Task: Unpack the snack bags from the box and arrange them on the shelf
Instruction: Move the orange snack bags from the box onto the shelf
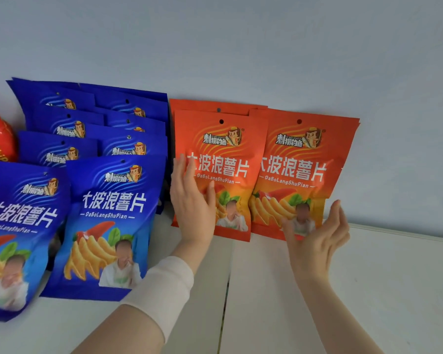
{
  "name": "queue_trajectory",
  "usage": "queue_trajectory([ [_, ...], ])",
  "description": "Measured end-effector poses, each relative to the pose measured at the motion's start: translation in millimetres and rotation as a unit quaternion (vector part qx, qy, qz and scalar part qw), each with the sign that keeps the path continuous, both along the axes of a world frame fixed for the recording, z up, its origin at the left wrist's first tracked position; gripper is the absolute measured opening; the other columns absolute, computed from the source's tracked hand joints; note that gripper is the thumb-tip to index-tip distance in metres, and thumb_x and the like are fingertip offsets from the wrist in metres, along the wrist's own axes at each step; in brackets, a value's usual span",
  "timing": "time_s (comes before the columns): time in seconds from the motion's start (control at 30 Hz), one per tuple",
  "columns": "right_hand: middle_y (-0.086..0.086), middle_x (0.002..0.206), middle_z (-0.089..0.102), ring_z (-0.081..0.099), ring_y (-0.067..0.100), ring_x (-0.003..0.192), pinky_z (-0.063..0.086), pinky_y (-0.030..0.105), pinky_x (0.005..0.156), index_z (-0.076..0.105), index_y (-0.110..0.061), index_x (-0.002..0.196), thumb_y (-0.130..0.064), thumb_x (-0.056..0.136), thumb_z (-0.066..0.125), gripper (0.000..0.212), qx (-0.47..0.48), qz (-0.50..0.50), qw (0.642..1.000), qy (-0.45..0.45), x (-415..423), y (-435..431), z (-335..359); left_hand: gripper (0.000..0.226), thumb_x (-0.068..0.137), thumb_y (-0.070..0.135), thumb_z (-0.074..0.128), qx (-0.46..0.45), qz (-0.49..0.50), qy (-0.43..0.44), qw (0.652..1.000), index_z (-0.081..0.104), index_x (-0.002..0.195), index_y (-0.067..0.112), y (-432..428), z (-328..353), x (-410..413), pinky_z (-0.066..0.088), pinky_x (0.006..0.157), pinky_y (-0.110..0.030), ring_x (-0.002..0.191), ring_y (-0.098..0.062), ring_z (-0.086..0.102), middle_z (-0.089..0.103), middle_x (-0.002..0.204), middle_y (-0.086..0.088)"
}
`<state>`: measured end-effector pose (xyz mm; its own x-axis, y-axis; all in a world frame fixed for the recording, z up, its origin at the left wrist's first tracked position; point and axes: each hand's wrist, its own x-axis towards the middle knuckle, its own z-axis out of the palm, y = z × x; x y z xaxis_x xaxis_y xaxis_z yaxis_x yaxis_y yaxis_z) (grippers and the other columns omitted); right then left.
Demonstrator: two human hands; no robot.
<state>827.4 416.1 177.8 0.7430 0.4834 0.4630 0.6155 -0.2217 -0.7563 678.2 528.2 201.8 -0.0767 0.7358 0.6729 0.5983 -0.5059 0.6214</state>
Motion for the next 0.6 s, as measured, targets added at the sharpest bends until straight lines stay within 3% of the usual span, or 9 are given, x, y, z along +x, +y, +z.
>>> queue_trajectory([
  [0.1,0.020,0.136,0.039,0.033,0.030,0.121,0.033,0.042,0.102,0.037,-0.004,0.134,-0.019,0.080,0.070,0.065,0.033,0.005,0.992,-0.119,-11,-22,1,0.043,0.089,0.024,0.052,0.040,-0.028,0.112,0.992,0.046,0.129,0.011,-14,8,-11,0.035,0.105,-0.039,0.135,-0.029,0.037,0.045,0.140,-0.013],
  [0.17,0.017,0.125,0.053,0.045,0.032,0.115,0.042,0.046,0.092,0.051,-0.006,0.122,-0.019,0.081,0.067,0.046,-0.033,0.049,0.978,-0.198,-22,-32,3,0.039,0.085,0.018,0.060,0.070,-0.070,0.200,0.975,0.053,0.122,0.009,-27,10,-24,0.044,0.098,-0.039,0.127,-0.029,0.047,0.052,0.132,-0.013],
  [0.27,0.015,0.108,0.064,0.060,0.038,0.100,0.051,0.049,0.082,0.063,-0.006,0.110,-0.021,0.069,0.079,0.047,-0.195,0.147,0.931,-0.270,-45,-38,13,0.041,0.071,0.012,0.077,0.069,-0.107,0.328,0.936,0.062,0.109,0.008,-51,18,-50,0.054,0.074,-0.034,0.105,-0.027,0.062,0.062,0.113,-0.011],
  [0.33,0.013,0.098,0.068,0.065,0.036,0.089,0.054,0.045,0.074,0.067,-0.005,0.104,-0.024,0.059,0.085,0.052,-0.274,0.200,0.887,-0.312,-65,-47,23,0.035,0.065,0.009,0.080,0.057,-0.096,0.439,0.891,0.066,0.096,0.009,-73,30,-75,0.052,0.062,-0.033,0.086,-0.026,0.066,0.065,0.094,-0.009],
  [0.4,0.013,0.100,0.068,0.064,0.035,0.093,0.054,0.044,0.076,0.067,-0.004,0.106,-0.026,0.063,0.082,0.051,-0.300,0.230,0.851,-0.364,-89,-61,33,0.027,0.081,0.012,0.064,-0.007,-0.057,0.544,0.837,0.060,0.107,0.010,-103,42,-104,0.047,0.077,-0.037,0.098,-0.028,0.060,0.061,0.105,-0.009],
  [0.47,0.014,0.120,0.059,0.053,0.035,0.115,0.043,0.045,0.094,0.055,-0.006,0.125,-0.028,0.083,0.064,0.048,-0.316,0.280,0.821,-0.385,-121,-80,41,0.030,0.092,0.014,0.046,-0.074,-0.013,0.575,0.814,0.051,0.121,0.010,-136,46,-141,0.040,0.090,-0.039,0.113,-0.030,0.051,0.053,0.124,-0.012],
  [0.53,0.011,0.135,0.046,0.038,0.032,0.128,0.029,0.041,0.104,0.040,-0.010,0.137,-0.031,0.094,0.046,0.048,-0.323,0.328,0.789,-0.406,-158,-100,44,0.035,0.095,0.015,0.040,-0.117,0.033,0.590,0.798,0.045,0.129,0.011,-176,49,-181,0.038,0.092,-0.039,0.117,-0.030,0.049,0.050,0.129,-0.012],
  [0.6,0.009,0.140,0.040,0.034,0.029,0.131,0.026,0.039,0.106,0.035,-0.012,0.139,-0.032,0.097,0.039,0.047,-0.324,0.360,0.768,-0.419,-198,-123,47,0.033,0.095,0.017,0.040,-0.158,0.062,0.606,0.777,0.044,0.128,0.011,-217,51,-223,0.039,0.091,-0.038,0.117,-0.028,0.049,0.051,0.125,-0.010],
])
